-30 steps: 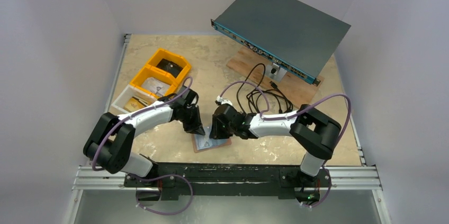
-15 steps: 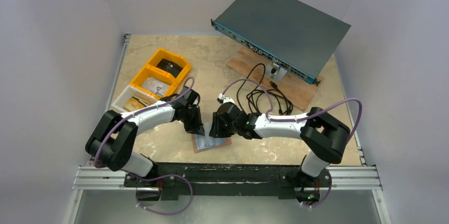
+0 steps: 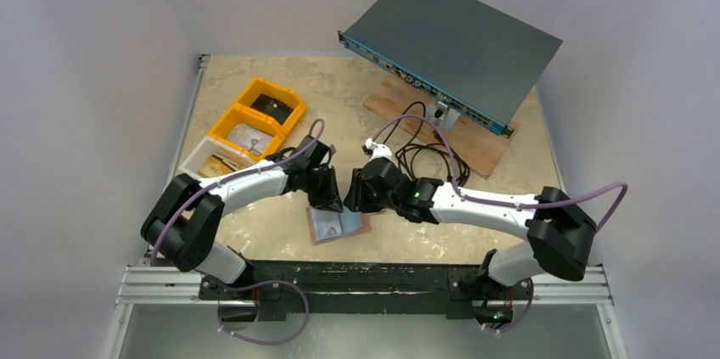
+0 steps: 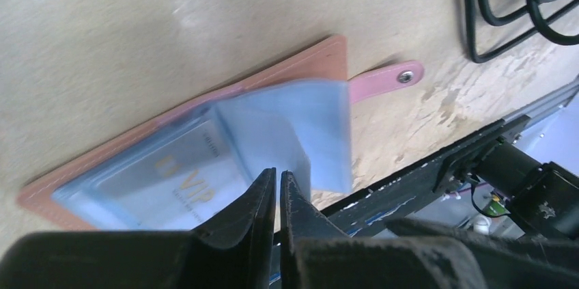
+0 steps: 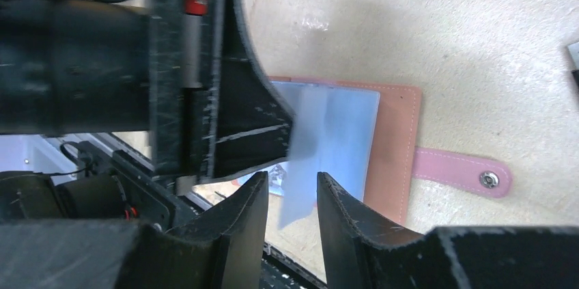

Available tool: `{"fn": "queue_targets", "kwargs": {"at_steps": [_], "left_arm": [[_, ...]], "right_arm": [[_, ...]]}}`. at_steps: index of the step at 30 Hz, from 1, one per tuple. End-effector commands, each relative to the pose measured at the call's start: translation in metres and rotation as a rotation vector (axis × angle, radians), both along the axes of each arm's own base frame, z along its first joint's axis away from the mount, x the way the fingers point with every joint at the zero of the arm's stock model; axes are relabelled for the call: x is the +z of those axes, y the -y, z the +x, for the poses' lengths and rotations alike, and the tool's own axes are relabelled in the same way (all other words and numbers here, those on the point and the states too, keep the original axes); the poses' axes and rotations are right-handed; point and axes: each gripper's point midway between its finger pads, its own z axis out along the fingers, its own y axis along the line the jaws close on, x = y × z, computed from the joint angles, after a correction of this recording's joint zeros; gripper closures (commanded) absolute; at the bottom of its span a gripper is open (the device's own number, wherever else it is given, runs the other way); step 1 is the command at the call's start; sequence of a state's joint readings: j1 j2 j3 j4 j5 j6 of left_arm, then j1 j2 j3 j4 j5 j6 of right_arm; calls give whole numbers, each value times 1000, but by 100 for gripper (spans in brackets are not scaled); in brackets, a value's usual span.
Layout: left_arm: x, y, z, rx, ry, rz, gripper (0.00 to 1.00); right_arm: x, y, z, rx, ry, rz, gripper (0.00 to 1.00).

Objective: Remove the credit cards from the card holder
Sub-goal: Remove the credit card from the card holder.

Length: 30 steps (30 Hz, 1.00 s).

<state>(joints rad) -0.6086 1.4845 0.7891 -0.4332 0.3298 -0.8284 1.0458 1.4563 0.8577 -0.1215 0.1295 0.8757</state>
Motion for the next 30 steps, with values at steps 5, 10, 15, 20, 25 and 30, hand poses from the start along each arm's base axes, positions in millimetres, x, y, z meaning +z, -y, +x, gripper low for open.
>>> {"fn": "queue_targets", "kwargs": {"at_steps": [5, 10, 15, 20, 25, 30], "left_arm": [[5, 49, 21, -32, 2, -154, 89], [-5, 51, 21, -34, -28, -120, 86], [5, 42, 20, -33, 4, -91, 83], [26, 17, 21, 1, 66, -36, 79], [34, -16, 20, 59, 95, 21, 78], [29, -50, 10, 116, 91, 89, 78]], "right_arm": [[2, 25, 5, -78, 30, -43, 67], [-6, 26, 3, -74, 14, -58, 67], [-10, 16, 0, -33, 0, -43, 67], [-13, -6, 0, 60, 0, -31, 64], [-18, -26, -1, 115, -25, -14, 64], [-22, -35, -1, 137, -39, -3, 64]]}}
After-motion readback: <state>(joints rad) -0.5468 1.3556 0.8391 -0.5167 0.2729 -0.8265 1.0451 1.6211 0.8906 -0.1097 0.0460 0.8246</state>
